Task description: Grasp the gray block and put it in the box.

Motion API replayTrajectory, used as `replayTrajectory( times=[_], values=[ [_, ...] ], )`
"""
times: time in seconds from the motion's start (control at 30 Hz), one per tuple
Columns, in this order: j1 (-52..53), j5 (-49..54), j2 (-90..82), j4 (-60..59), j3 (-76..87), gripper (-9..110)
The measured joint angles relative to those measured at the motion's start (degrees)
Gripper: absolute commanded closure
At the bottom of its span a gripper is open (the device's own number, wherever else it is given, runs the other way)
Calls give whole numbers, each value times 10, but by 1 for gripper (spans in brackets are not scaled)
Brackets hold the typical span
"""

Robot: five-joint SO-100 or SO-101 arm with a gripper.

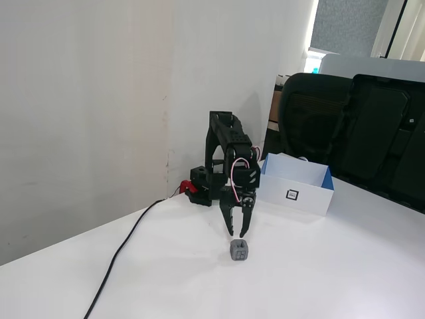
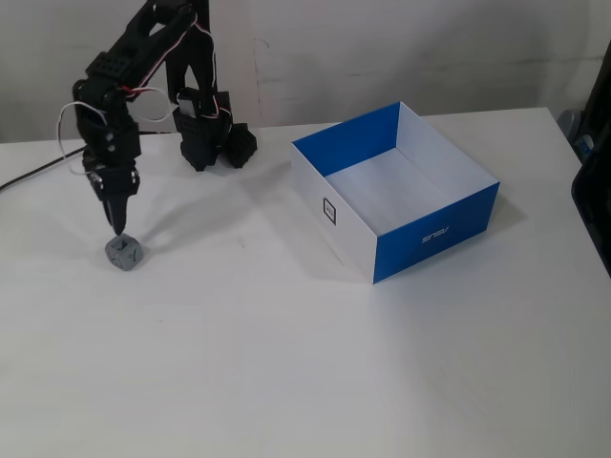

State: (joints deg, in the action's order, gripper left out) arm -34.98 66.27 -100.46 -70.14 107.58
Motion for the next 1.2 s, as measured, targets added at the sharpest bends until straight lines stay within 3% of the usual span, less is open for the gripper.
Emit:
replayTrajectory(
  times=[0.27, 0.63, 1.2],
  values=[
    [11, 37, 4, -18, -16, 90],
    [25, 41, 11, -19, -16, 75],
    [27, 42, 24, 25, 30, 74]
  ],
)
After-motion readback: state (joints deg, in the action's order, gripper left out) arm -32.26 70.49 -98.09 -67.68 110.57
